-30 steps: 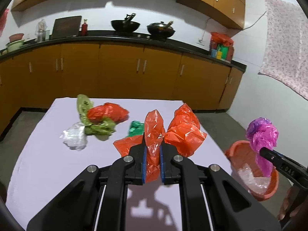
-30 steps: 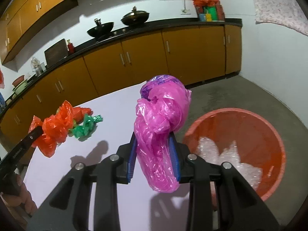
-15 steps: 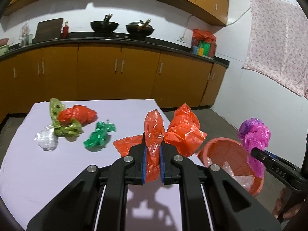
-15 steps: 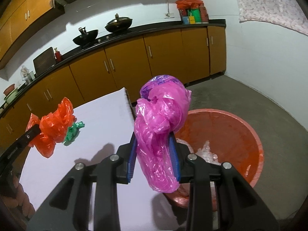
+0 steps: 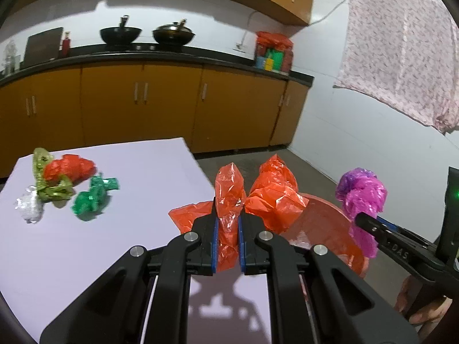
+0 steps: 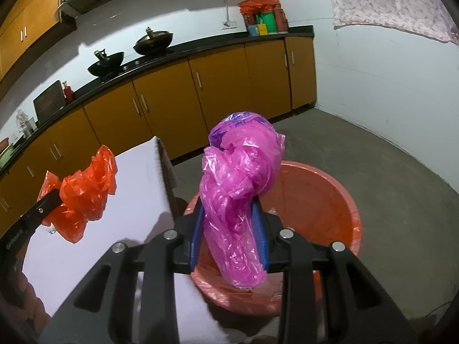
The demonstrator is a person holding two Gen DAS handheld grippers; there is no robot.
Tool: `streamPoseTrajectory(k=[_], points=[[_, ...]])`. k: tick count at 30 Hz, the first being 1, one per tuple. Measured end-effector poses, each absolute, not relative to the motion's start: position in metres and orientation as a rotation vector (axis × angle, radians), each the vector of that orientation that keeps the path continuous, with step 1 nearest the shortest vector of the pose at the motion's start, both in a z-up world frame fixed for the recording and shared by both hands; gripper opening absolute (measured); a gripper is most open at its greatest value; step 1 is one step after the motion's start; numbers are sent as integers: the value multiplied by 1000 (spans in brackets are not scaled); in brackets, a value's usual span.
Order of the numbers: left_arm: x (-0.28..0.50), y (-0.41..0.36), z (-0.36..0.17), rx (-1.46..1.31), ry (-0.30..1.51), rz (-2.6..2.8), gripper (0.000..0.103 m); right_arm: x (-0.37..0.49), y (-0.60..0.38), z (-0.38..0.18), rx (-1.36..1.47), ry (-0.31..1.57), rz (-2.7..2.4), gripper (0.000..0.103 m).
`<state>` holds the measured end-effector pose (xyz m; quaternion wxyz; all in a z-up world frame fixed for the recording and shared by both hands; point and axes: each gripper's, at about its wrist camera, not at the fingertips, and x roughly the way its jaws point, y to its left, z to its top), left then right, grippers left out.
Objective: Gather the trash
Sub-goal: 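Carry red and pink bags over the wastebasket and open both tools to drop them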
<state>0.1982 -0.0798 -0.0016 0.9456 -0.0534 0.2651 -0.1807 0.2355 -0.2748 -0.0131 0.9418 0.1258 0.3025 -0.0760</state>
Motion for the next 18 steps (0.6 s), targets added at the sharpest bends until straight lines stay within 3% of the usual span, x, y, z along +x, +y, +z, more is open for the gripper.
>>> streamPoseTrajectory(k=[18], points=[[209, -162, -26, -37, 620, -488, 10, 232, -334, -26, 302, 620, -232, 32]])
